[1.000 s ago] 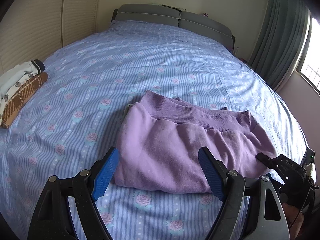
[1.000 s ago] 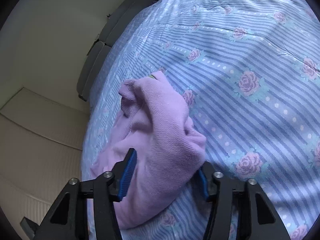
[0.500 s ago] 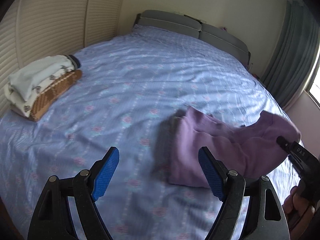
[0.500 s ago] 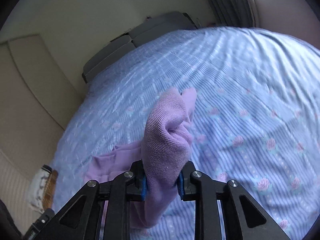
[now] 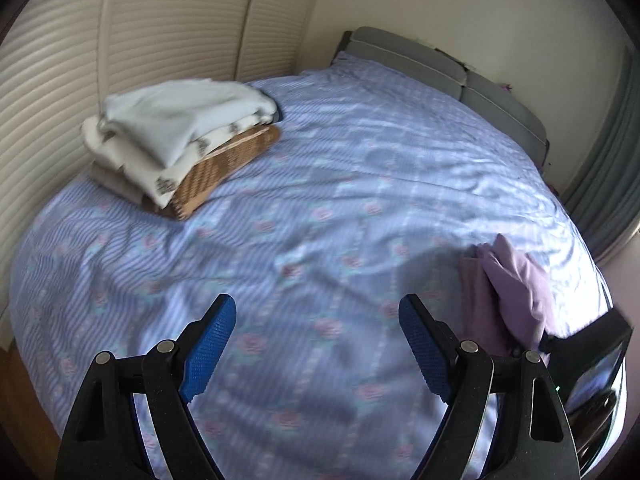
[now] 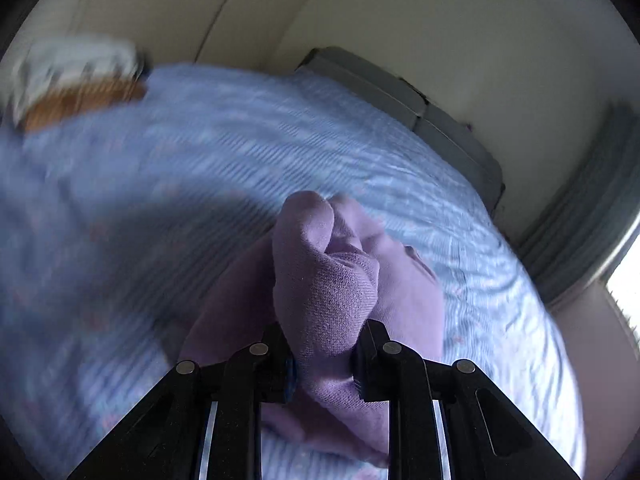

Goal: Fold small clothes
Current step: 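Grasp the sweatshirt edge with the right gripper and fold it over, then open the right gripper and withdraw from the folded bundle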

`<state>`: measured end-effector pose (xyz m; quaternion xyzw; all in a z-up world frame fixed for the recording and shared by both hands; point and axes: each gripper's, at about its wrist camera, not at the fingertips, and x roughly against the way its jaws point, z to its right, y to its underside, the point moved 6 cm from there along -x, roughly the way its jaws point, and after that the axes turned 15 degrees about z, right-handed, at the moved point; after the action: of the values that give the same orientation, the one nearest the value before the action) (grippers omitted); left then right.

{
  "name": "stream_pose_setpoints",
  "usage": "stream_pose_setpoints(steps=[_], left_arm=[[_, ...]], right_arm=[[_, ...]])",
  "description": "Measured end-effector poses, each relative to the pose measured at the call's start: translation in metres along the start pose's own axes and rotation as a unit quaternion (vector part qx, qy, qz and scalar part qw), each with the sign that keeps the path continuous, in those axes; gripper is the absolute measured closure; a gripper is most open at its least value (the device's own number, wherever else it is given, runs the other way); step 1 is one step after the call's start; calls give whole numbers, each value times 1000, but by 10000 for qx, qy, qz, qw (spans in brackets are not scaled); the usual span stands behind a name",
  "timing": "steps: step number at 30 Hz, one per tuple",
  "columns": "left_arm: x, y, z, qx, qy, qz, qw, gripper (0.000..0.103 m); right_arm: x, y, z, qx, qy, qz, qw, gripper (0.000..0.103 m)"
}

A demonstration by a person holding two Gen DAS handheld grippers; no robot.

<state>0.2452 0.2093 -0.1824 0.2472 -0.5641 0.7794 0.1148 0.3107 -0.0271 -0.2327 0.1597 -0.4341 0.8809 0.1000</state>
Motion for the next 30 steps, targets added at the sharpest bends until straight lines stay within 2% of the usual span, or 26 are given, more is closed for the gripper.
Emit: stream_pose_setpoints(steps=[6,13,15,18,22,25,30], left_arm=[[-7,13,-19,107,-2,-166,9998,19],[-1,11,-16,129,103,-156,9997,19],[0,8,-10,86,176,-128,9997,19],[-1,5,2,18,278,-130,9995,19],[-5,3,28,-129,479,-178,9986,19],[-11,5,55,-231,693,-248,9970,19],[-23,10,118,-561,1085,-321,9920,19]], right_arm=[[-2,22,-26,599,111,-92,9981,80],[6,13,-16,392,156,-82,9991,72],[15,11,-8,104,28,-40,9999,68],[37,11,6,-365,-161,134,9991,55],[60,14,29,-1023,-361,320,9936,54],[63,24,54,-1659,-493,306,9844,54],[56,58,95,-2666,-457,49,9627,54]])
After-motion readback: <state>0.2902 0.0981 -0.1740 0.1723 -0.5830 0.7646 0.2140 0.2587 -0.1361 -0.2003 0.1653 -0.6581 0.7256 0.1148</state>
